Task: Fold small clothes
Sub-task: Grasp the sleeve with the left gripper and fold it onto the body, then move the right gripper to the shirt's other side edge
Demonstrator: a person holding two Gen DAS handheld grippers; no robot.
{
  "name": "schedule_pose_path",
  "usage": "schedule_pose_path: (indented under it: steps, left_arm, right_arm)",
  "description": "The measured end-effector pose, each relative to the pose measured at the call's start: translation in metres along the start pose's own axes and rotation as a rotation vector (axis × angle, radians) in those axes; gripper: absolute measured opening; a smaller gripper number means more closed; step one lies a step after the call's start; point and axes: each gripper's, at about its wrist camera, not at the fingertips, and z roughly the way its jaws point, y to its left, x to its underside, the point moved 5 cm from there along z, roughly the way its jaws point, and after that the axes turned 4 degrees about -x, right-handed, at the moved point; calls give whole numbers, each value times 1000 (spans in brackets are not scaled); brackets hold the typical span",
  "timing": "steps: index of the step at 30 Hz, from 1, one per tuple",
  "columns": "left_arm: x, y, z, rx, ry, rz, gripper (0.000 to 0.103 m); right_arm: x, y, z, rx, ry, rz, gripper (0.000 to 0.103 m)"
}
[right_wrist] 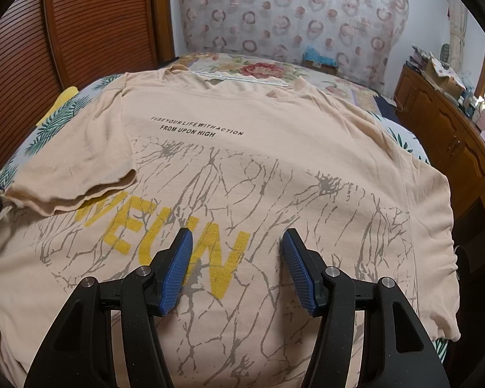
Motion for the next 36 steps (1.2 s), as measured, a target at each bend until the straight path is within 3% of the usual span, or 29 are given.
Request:
schedule_pose_path:
  steps: [5, 8, 21, 28, 36]
  left_arm:
    - [-11, 10, -4, -39, -33, -21, 39]
    - [-20, 21, 2, -67, -38, -46, 46]
    - [-30, 67, 77, -138, 124, -130, 48]
    - [-31, 66, 82, -180, 110, -106, 51]
    - [-32, 71, 82, -173, 102, -116, 53]
  right_arm:
    - [0, 1, 0, 0, 0, 0, 59]
    - [0, 0, 0, 0, 0, 0, 59]
    - [0, 0, 0, 1, 1, 0, 60]
    - [0, 0, 0, 1, 1, 0, 60]
    - [0, -7, -1, -2, -5, 16, 60]
